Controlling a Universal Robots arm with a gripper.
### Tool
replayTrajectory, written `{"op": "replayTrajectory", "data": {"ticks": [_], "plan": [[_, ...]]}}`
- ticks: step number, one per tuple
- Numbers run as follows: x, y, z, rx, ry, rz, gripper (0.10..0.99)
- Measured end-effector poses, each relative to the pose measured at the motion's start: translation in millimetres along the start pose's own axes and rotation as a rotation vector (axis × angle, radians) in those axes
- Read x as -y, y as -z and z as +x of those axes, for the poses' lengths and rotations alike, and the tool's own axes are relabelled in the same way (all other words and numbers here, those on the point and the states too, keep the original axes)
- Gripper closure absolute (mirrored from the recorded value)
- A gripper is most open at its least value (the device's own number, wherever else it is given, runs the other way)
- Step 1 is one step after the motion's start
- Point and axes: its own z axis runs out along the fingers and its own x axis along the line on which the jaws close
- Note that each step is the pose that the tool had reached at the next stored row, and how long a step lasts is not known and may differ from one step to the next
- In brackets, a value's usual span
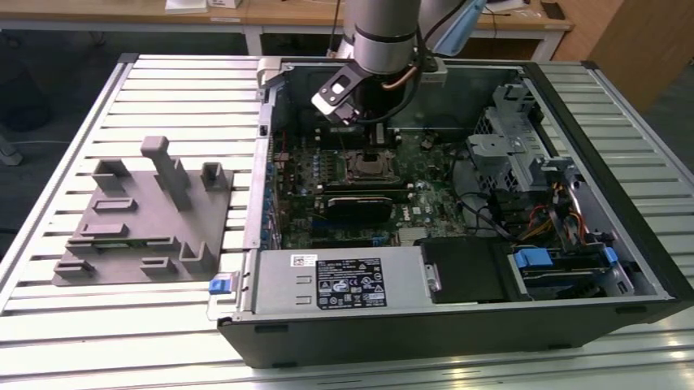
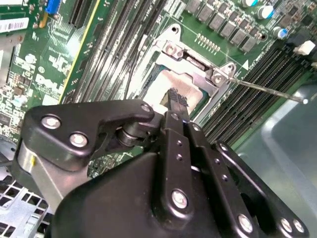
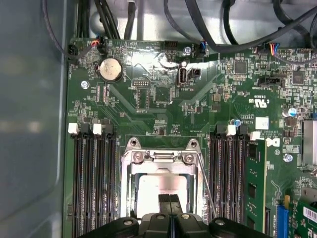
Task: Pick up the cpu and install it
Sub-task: 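Install the first cpu locking lever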
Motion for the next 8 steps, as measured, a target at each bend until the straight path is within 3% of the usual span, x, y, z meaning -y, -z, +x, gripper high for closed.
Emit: {"op": "replayTrajectory", "data": {"ticks": [8], "plan": [[-0.5, 2.2, 0.0, 0.0000, 0.000, 0.000, 0.980]]}}
